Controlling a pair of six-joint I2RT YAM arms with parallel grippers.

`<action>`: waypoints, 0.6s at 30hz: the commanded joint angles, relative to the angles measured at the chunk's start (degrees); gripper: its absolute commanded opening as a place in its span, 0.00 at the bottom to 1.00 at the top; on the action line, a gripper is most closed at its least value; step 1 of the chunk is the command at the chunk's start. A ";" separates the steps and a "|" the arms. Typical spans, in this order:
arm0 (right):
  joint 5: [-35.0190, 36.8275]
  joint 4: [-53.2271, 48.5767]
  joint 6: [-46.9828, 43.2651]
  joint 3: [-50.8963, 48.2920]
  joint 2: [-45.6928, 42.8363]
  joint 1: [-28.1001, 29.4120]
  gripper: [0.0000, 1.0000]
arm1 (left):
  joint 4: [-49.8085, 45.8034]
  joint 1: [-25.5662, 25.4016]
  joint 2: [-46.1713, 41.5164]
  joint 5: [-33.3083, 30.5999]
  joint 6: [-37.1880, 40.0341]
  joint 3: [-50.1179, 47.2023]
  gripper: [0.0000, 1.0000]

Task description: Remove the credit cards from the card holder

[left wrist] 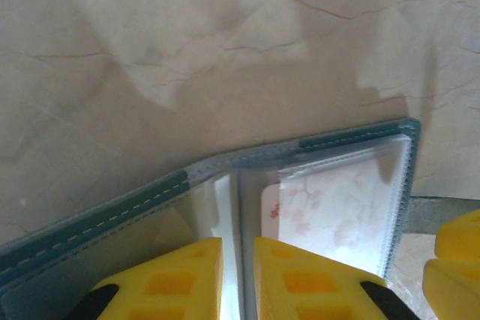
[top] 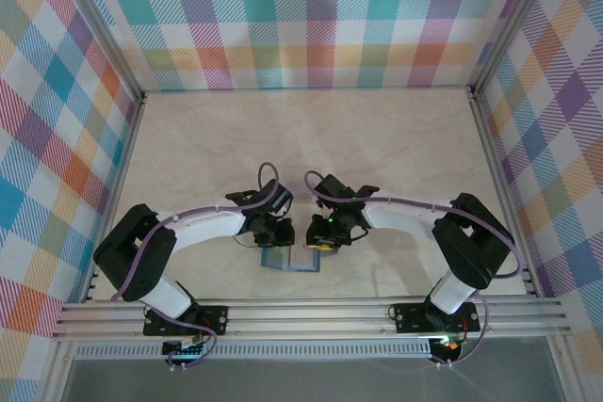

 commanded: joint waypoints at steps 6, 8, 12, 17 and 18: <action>0.49 -0.23 1.44 -0.04 2.65 0.47 0.27 | 6.57 1.17 -1.12 5.22 -2.82 -5.36 0.18; 0.00 0.28 1.31 0.04 3.17 0.47 0.27 | 9.62 1.22 -1.56 5.85 -3.66 -6.69 0.18; -0.03 0.05 0.91 0.58 4.66 0.56 0.25 | 10.53 1.34 -2.37 5.83 -4.20 -8.00 0.18; -0.38 0.58 0.75 0.58 5.73 0.56 0.21 | 10.92 1.46 -4.50 7.11 -3.99 -7.81 0.19; -0.30 0.48 0.69 0.58 5.76 0.56 0.21 | 10.88 1.39 -5.20 7.22 -4.03 -7.82 0.20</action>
